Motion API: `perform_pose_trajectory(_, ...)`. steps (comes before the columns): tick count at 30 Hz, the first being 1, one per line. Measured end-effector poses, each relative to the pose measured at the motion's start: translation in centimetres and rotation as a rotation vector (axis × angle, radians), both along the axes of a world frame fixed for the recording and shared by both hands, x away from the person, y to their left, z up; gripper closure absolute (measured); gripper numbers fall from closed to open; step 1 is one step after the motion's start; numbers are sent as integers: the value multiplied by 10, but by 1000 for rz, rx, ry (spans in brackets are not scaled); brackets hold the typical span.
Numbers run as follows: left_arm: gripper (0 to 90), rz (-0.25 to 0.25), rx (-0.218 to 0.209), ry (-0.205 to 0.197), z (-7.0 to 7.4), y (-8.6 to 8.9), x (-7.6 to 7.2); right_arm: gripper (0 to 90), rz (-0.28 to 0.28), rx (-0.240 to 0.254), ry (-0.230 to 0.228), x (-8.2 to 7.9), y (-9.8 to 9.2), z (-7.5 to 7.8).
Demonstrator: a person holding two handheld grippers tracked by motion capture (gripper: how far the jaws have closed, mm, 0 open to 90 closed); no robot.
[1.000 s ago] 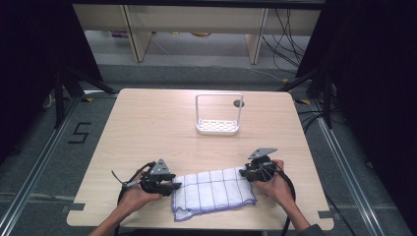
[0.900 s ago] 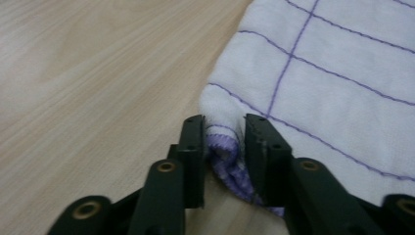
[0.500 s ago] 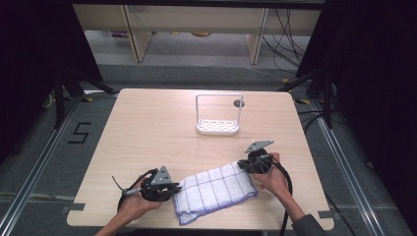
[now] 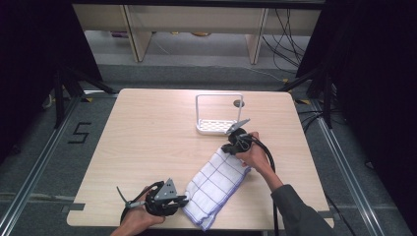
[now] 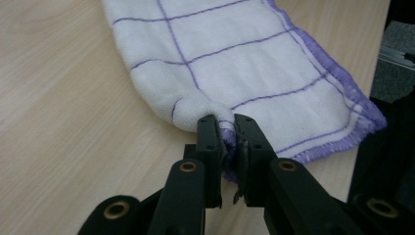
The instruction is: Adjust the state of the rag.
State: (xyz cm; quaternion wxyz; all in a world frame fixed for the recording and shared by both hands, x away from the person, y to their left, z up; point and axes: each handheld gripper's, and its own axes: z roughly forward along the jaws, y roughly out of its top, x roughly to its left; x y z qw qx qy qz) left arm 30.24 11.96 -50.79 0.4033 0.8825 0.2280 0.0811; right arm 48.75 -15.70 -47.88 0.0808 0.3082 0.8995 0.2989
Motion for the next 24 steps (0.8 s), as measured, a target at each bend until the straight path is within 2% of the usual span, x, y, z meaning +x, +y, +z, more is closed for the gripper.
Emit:
perform_pose_trajectory(1,814,-11,13,-7,0,-2,-1,854,10,-11,3,2,3,1)
perform_pose_trajectory(2,813,-27,-3,1,-1,-4,-2,853,35,-17,2,6,8,1)
perform_pose_trajectory(3,813,-16,-13,5,-1,-7,-4,854,49,-14,3,8,12,1)
perform_pose_trajectory(4,813,-25,-7,6,-1,-8,-5,853,47,-1,12,10,17,0)
perform_pose_trajectory(5,813,-44,5,-3,-1,-9,-5,853,66,-17,8,12,19,1)
perform_pose_trajectory(6,812,-29,-21,1,-2,-13,-7,853,69,-22,13,15,23,1)
perform_pose_trajectory(7,812,-40,-24,-6,-2,-15,-7,853,65,-16,27,16,25,1)
perform_pose_trajectory(9,812,-47,-14,-9,-2,-17,-8,853,63,-14,43,18,30,0)
perform_pose_trajectory(11,811,-43,-30,0,-3,-23,-9,853,78,-15,38,21,34,-1)
perform_pose_trajectory(12,811,-51,-18,-3,-2,-24,-9,852,76,-12,41,21,36,-2)
perform_pose_trajectory(14,810,-49,-37,-5,-3,-30,-10,849,74,-7,56,22,39,-2)
perform_pose_trajectory(16,807,-74,-19,-17,-3,-37,-11,841,79,-4,41,23,40,-2)
perform_pose_trajectory(18,795,-79,-39,-8,-4,-44,-12,801,75,7,32,24,42,-3)
perform_pose_trajectory(20,755,-84,-72,20,-5,-48,-13,710,52,3,25,24,42,-2)
perform_pose_trajectory(21,701,-84,-78,33,-4,-49,-13,623,29,4,4,24,41,1)
perform_pose_trajectory(22,641,-86,-86,45,-3,-48,-13,594,-22,31,12,20,41,3)
perform_pose_trajectory(23,611,-77,-101,54,-3,-48,-13,580,-9,34,2,21,37,9)
perform_pose_trajectory(24,592,-76,-109,66,-1,-46,-13,560,-25,52,-4,18,36,12)
